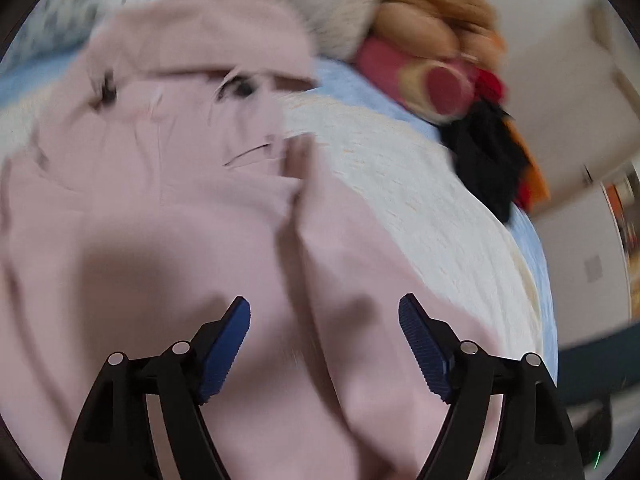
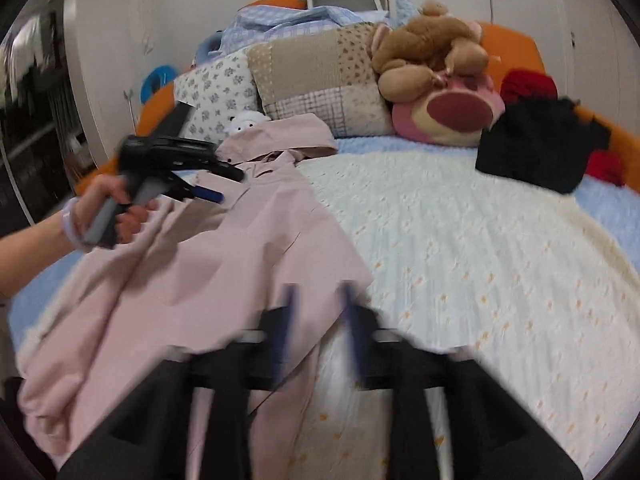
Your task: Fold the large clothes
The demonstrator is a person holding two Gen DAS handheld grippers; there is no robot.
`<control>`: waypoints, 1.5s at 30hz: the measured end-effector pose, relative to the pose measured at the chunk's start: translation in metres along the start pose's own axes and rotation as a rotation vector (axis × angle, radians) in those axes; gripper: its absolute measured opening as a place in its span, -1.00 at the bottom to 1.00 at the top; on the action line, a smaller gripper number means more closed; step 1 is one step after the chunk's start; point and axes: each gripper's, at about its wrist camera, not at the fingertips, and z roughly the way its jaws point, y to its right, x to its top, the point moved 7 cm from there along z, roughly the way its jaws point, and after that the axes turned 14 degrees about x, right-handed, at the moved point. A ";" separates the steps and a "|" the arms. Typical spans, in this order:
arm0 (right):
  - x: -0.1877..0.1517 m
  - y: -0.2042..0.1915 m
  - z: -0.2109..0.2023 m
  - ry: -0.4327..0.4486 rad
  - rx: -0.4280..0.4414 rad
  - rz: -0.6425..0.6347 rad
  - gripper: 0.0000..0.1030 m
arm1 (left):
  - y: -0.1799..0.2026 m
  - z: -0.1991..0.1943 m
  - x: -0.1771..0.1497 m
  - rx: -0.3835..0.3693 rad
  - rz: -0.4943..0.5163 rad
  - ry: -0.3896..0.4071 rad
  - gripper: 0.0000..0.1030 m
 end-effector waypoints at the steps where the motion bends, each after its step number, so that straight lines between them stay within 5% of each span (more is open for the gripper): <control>1: -0.001 -0.002 -0.002 0.000 -0.004 -0.002 -0.04 | 0.005 -0.023 -0.016 -0.007 0.038 0.012 0.63; 7: -0.015 -0.008 -0.018 -0.006 -0.011 0.053 -0.03 | 0.038 -0.111 -0.153 -0.114 0.183 -0.033 0.73; 11: -0.028 -0.008 -0.027 -0.010 0.006 0.146 0.02 | 0.063 -0.109 -0.260 -0.088 0.306 -0.162 0.73; 15: -0.036 -0.023 -0.038 -0.003 0.026 0.150 0.04 | 0.080 -0.085 -0.322 -0.038 0.410 -0.293 0.71; 17: -0.039 -0.030 -0.044 -0.002 0.043 0.154 0.04 | 0.084 -0.069 -0.342 -0.005 0.438 -0.367 0.54; 18: -0.041 -0.033 -0.047 0.000 0.043 0.152 0.06 | 0.084 -0.065 -0.347 -0.006 0.424 -0.394 0.26; 20: -0.044 -0.035 -0.053 -0.001 0.038 0.147 0.08 | 0.086 -0.065 -0.346 -0.025 0.400 -0.407 -0.29; 21: -0.045 -0.034 -0.054 -0.001 0.037 0.147 0.08 | 0.087 -0.068 -0.344 -0.037 0.389 -0.405 -0.74; 27: -0.050 -0.015 -0.052 -0.011 0.024 0.182 0.13 | 0.099 -0.112 -0.306 -0.234 0.298 -0.393 -0.82; 34: -0.055 -0.013 -0.017 -0.040 0.129 0.221 0.12 | 0.088 -0.212 -0.200 -0.297 0.213 -0.138 -0.82; 37: -0.052 -0.017 -0.004 -0.065 0.026 0.115 0.14 | 0.084 -0.266 -0.168 -0.323 0.192 -0.029 -0.82; 39: -0.049 -0.023 0.008 -0.076 -0.011 0.042 0.43 | 0.088 -0.296 -0.160 -0.337 0.186 0.026 -0.82; 45: -0.004 -0.033 0.063 -0.060 -0.104 -0.079 0.43 | 0.097 -0.344 -0.146 -0.348 0.169 0.091 -0.82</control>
